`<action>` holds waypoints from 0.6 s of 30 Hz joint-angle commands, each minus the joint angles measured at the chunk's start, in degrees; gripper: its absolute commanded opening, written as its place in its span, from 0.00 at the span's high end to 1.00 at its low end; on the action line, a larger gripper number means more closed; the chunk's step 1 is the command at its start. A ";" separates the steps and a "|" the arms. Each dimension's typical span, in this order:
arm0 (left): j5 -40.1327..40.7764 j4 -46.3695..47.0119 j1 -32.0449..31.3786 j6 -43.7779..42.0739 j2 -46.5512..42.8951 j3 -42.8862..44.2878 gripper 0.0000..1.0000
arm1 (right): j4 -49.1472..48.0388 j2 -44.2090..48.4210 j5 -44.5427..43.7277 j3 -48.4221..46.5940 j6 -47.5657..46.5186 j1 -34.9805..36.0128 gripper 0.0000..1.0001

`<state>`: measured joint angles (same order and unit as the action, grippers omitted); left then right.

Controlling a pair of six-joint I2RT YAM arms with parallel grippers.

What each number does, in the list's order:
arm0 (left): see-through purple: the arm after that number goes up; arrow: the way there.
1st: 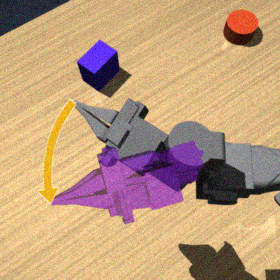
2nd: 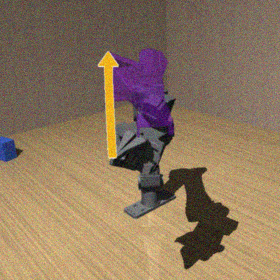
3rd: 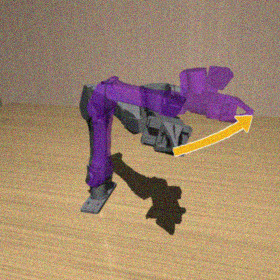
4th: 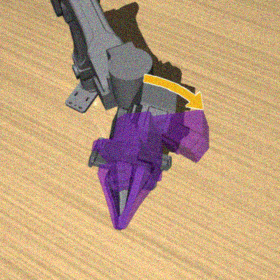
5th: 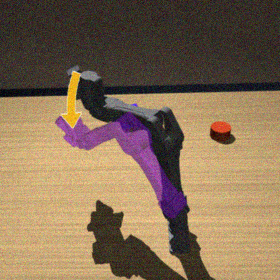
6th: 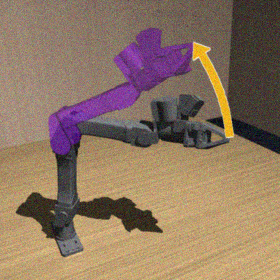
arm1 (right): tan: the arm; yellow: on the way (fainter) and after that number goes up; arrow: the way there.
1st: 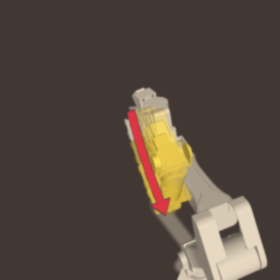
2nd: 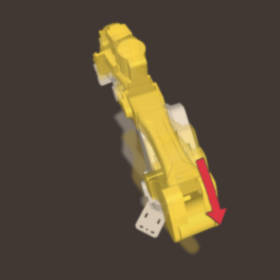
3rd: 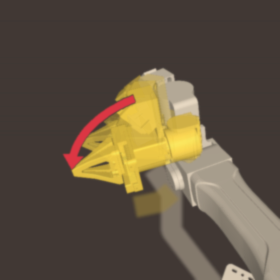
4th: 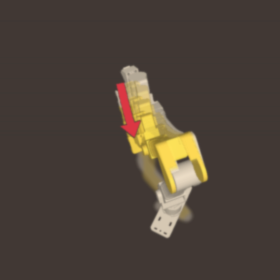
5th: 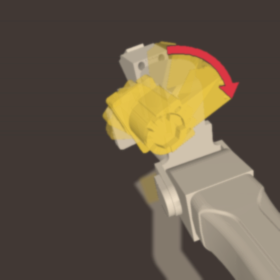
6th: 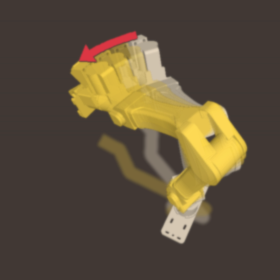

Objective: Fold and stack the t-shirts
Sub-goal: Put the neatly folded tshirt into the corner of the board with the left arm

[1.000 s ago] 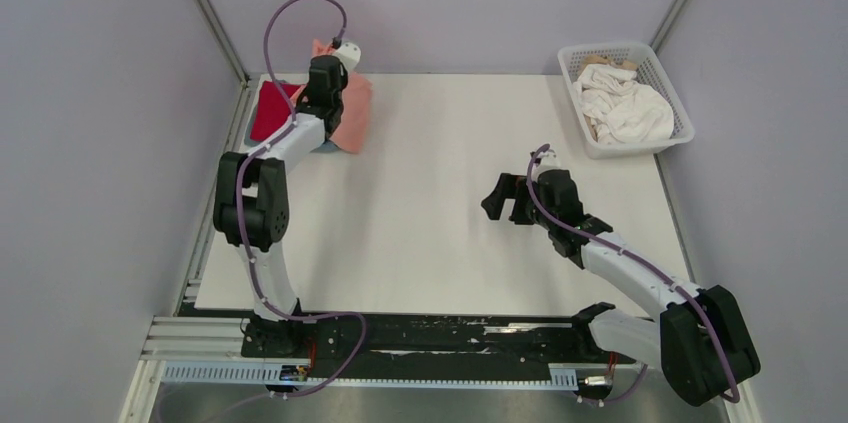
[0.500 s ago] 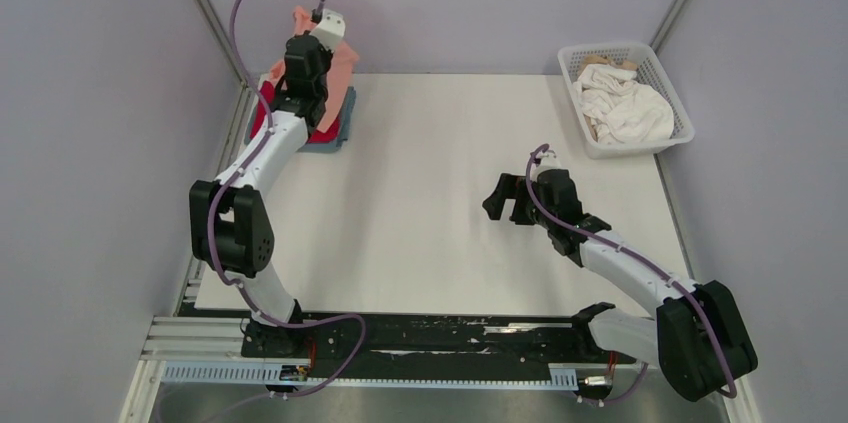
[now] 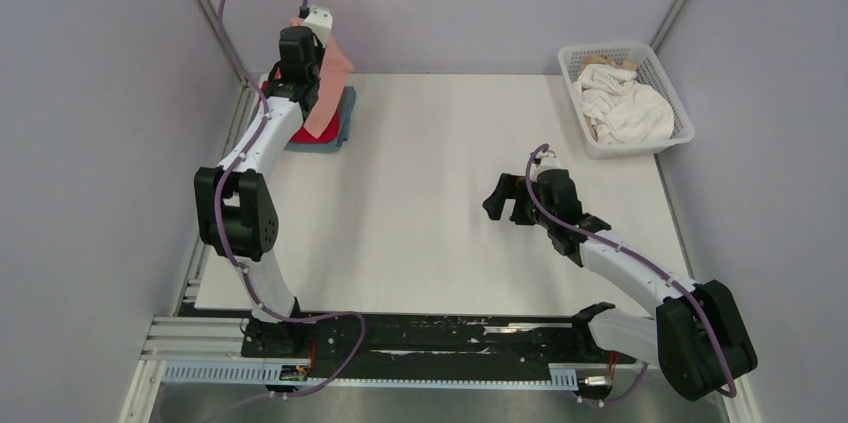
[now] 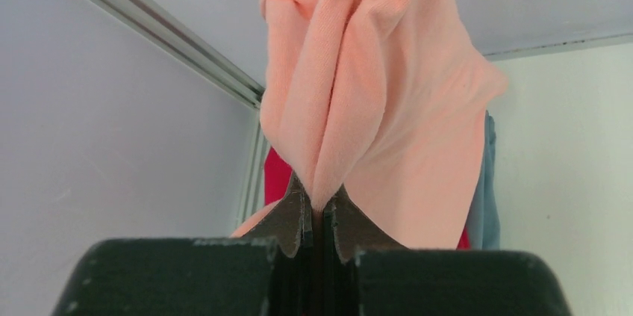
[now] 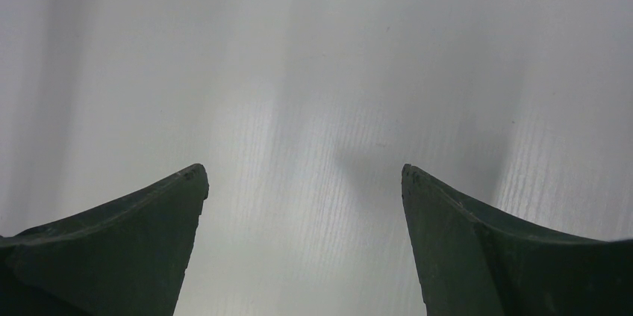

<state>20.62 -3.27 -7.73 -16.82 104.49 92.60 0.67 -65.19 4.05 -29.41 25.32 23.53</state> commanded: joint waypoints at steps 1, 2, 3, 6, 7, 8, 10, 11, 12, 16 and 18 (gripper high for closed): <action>-1.79 -0.76 0.17 3.79 -0.86 5.71 1.00 | -1.11 0.41 -0.39 -1.44 -0.32 -0.25 0.00; -2.44 -1.43 0.17 4.06 -1.26 5.95 1.00 | -1.12 0.34 -0.41 -1.49 -0.28 -0.29 0.00; -2.79 -1.63 0.21 4.58 -1.46 6.26 1.00 | -1.17 0.33 -0.38 -1.46 -0.27 -0.29 0.00; -4.29 -3.07 0.21 5.92 -2.44 6.99 1.00 | -1.24 0.19 -0.11 -1.44 -0.10 -0.29 0.00; -4.50 -3.33 0.19 6.80 -2.62 7.45 1.00 | -1.28 0.23 0.13 -1.44 -0.02 -0.28 0.00; -5.08 -3.96 0.20 7.48 -2.69 7.74 1.00 | -1.36 0.19 0.28 -1.46 0.07 -0.24 0.00; -6.28 -4.74 0.13 8.21 -2.60 8.33 1.00 | -1.47 0.24 0.45 -1.24 0.31 -0.27 0.00; -6.95 -5.00 0.10 8.47 -2.51 8.53 1.00 | -1.54 0.19 0.55 -1.06 0.41 -0.32 0.00; -7.02 -5.06 0.11 9.06 -2.43 8.55 1.00 | -1.54 0.23 0.60 -1.01 0.43 -0.29 0.00; -6.49 -4.39 0.15 10.21 -1.21 8.03 1.00 | -1.63 0.39 0.71 -0.91 0.52 -0.24 0.00; -6.80 -4.08 0.17 10.77 -0.32 7.99 1.00 | -1.63 0.40 0.59 -0.92 0.51 -0.28 0.00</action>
<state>14.81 -10.70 -7.75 -8.99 104.92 97.71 0.64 -65.19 4.36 -29.41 25.39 23.53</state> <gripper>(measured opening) 0.032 0.998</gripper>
